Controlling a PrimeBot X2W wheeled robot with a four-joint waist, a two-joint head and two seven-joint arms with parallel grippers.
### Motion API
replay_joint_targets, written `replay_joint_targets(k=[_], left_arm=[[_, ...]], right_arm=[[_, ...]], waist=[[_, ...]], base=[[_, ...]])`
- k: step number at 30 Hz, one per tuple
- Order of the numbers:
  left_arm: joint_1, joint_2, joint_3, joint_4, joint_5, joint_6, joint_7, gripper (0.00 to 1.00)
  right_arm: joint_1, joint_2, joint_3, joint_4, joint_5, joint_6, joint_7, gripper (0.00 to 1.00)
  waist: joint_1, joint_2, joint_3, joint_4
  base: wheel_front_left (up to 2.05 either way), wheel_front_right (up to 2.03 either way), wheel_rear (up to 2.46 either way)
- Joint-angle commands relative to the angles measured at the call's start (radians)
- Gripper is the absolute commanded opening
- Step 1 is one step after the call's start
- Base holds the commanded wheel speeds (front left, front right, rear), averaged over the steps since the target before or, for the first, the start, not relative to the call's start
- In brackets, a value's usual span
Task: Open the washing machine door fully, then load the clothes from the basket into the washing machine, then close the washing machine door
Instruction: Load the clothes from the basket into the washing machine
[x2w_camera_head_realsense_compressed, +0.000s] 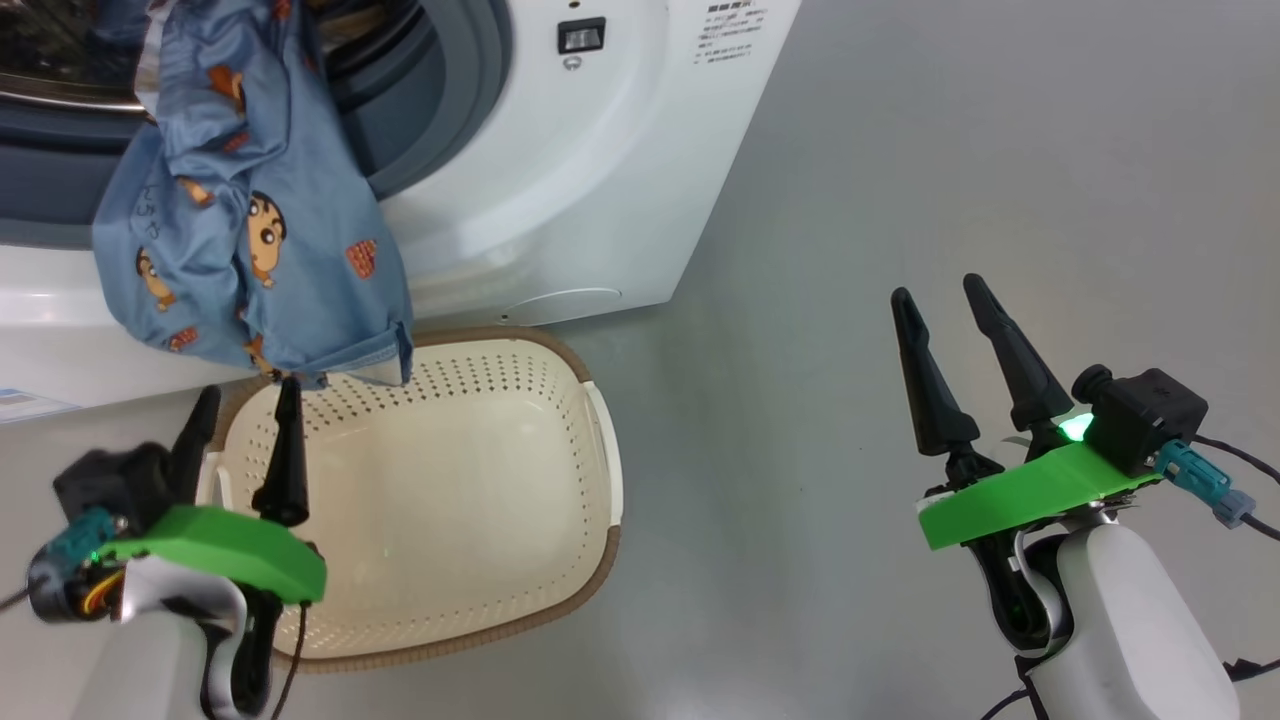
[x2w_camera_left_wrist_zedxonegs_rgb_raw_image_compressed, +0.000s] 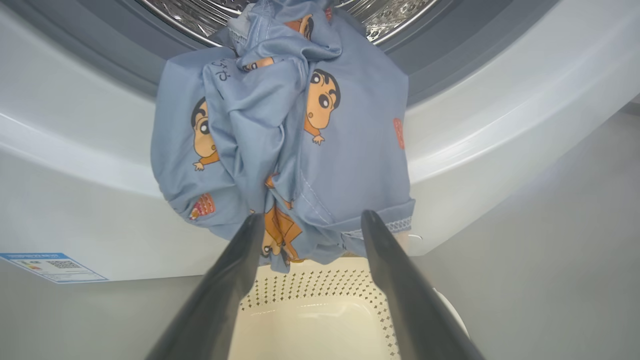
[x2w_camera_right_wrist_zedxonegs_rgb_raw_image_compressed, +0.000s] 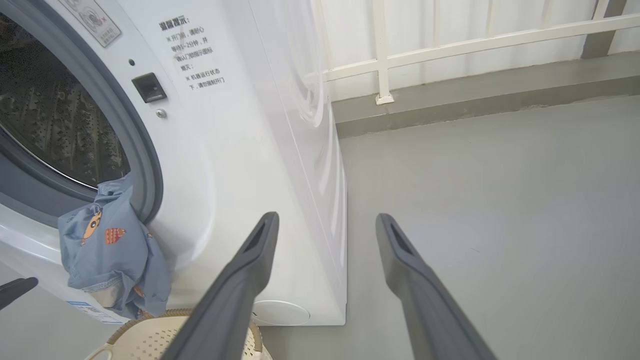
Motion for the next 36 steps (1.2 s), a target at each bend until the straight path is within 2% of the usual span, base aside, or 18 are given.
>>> replay_joint_targets(k=[1,16,25,36], left_arm=[[-0.042,0.032,0.022,0.010,-0.011,-0.008,0.007,1.00],[-0.292,0.063,-0.038,0.387,-0.033,-0.036,0.054,1.00],[-0.446,0.064,-0.058,0.587,-0.063,-0.043,0.017,1.00],[-0.566,0.069,-0.083,0.722,-0.072,-0.045,-0.051,1.00]], right_arm=[[0.009,0.003,0.025,-0.024,-0.006,0.002,-0.012,1.00],[0.000,0.016,0.040,-0.028,0.007,0.002,-0.012,1.00],[-0.017,0.026,0.043,-0.034,0.009,0.002,-0.012,1.00],[-0.028,0.035,0.040,-0.038,0.009,0.002,-0.012,1.00]], waist=[[0.0000,0.0000,0.003,-0.006],[0.0000,0.0000,0.040,-0.049],[0.0000,0.0000,0.085,-0.071],[0.0000,0.0000,0.114,-0.080]], base=[[0.00,0.00,0.00],[0.00,0.00,0.00],[0.00,0.00,0.00],[0.00,0.00,0.00]])
